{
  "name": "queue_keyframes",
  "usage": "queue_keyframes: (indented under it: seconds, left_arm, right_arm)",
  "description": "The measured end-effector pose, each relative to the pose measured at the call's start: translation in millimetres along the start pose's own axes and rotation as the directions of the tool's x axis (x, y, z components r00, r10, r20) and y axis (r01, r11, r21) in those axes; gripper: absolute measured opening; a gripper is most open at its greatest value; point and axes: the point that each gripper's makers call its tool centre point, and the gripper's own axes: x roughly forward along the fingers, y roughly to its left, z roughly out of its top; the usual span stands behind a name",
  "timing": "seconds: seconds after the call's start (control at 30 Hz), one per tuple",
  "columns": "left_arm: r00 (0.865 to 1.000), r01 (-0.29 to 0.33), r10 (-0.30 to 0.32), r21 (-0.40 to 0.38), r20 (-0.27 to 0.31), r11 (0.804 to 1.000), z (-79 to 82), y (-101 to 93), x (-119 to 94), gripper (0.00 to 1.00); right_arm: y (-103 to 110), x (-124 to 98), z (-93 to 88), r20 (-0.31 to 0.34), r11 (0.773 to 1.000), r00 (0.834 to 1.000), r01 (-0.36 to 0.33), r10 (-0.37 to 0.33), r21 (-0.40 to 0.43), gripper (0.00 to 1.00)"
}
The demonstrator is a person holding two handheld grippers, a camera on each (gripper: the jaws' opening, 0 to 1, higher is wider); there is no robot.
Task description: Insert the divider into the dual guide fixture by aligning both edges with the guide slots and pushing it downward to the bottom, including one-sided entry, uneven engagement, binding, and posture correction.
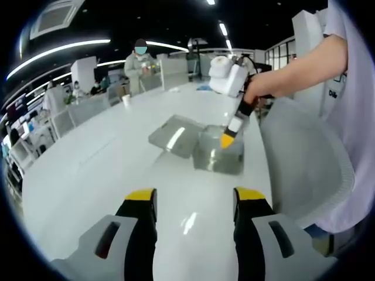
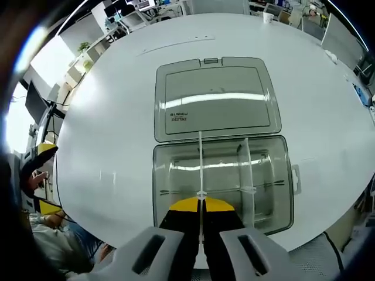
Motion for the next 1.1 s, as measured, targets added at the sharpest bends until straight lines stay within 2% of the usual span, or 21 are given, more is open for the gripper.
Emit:
queue_keyframes:
  seconds: [0.67, 0.73, 1.1]
  left_arm:
    - [1.0, -0.004, 0.004, -0.006, -0.001, 1.0, 1.0, 2.5, -0.5, 0.49]
    - [1.0, -0.004, 0.004, -0.006, -0.001, 1.0, 1.0, 2.6, -0.6, 0.49]
    - [1.0, 0.006, -0.006, 0.003, 0.002, 1.0, 3.3, 2.4, -1.5, 0.51]
  right_arm:
    - [-1.6, 0.1, 0.3, -0.005, 1.0, 1.0, -0.01, 0.01, -0.026, 0.0]
    - [-3.7, -0.6, 0.8, -0.005, 0.999, 1.0, 0.002, -0.002, -0.048, 0.0]
    - [0.6, 2.6, -1.9, -0.009, 0.999, 1.0, -0.001, 0.001, -0.035, 0.0]
